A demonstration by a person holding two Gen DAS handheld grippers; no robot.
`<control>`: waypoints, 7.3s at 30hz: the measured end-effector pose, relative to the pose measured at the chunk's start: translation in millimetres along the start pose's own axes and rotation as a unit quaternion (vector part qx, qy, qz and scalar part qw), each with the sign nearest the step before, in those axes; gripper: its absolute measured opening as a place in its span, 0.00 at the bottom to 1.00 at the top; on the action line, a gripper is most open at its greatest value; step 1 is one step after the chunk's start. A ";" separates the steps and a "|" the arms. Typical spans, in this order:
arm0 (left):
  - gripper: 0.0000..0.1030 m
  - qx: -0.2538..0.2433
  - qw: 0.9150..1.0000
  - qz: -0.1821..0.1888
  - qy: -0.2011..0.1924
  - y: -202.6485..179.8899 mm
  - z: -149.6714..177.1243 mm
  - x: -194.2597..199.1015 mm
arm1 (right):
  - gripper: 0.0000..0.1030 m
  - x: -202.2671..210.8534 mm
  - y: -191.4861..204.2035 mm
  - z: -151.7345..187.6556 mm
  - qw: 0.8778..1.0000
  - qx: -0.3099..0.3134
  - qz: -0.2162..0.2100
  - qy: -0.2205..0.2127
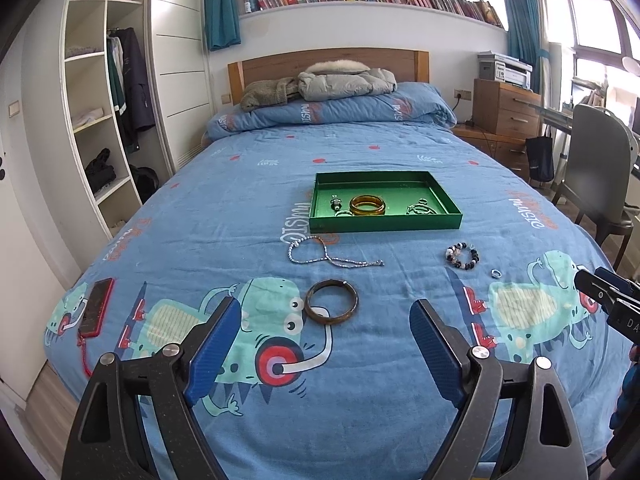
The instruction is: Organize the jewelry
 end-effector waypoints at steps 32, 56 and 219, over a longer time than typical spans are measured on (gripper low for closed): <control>0.87 -0.018 0.994 0.018 0.104 -36.4 42.6 -188.4 | 0.57 -167.4 -63.7 29.3 0.994 0.012 0.016 0.110; 0.75 0.015 0.996 0.036 0.086 -34.4 27.6 -199.5 | 0.19 -175.7 -60.5 22.6 0.994 0.043 -0.009 0.098; 0.07 -0.128 0.975 0.134 0.121 -203.0 -35.3 -237.2 | 0.56 -127.1 -119.9 35.7 0.992 -0.002 0.020 0.121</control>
Point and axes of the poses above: each gripper's, at about its wrist camera, not at the fingertips, and x roughly against the way its jaws point, y to its left, z to its underside, the point moved 9 cm from there along -x, roughly the way its jaws point, and after that the axes turned 10 degrees about -z, right-handed, at the moved point
